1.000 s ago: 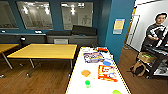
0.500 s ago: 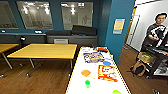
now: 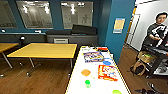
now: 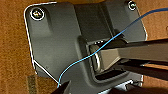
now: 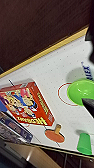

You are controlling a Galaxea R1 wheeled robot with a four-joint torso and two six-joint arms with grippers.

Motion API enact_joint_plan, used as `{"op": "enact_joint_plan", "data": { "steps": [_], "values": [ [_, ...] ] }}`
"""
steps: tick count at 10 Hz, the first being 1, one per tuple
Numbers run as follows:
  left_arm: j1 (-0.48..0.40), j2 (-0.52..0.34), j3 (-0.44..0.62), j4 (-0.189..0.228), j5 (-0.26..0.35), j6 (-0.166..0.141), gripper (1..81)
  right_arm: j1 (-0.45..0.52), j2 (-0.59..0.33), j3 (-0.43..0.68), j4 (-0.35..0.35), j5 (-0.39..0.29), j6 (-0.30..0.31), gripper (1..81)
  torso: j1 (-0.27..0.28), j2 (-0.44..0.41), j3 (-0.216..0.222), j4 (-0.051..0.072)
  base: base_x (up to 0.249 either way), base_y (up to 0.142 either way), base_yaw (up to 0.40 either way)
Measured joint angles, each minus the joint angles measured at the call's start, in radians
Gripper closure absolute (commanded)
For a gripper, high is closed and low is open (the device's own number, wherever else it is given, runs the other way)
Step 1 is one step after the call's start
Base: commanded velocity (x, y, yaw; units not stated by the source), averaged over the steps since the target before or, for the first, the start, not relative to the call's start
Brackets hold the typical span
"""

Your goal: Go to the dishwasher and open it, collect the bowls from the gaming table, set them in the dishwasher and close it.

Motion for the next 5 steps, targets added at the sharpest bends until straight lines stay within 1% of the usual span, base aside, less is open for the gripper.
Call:
{"op": "enact_joint_plan", "data": {
  "steps": [2,5],
  "values": [
    [-0.009,0.000,0.000,0.000,0.000,0.000,1.0,0.026,0.017,-0.025,0.001,-0.007,0.000,1.0,0.000,0.000,-0.044,0.000,0.000,0.000,0.000],
    [-0.013,0.000,0.000,0.000,-0.003,0.000,1.0,0.035,0.050,-0.032,0.001,-0.024,0.000,1.0,0.001,0.001,-0.116,0.000,0.000,0.000,0.000]
  ]
}}
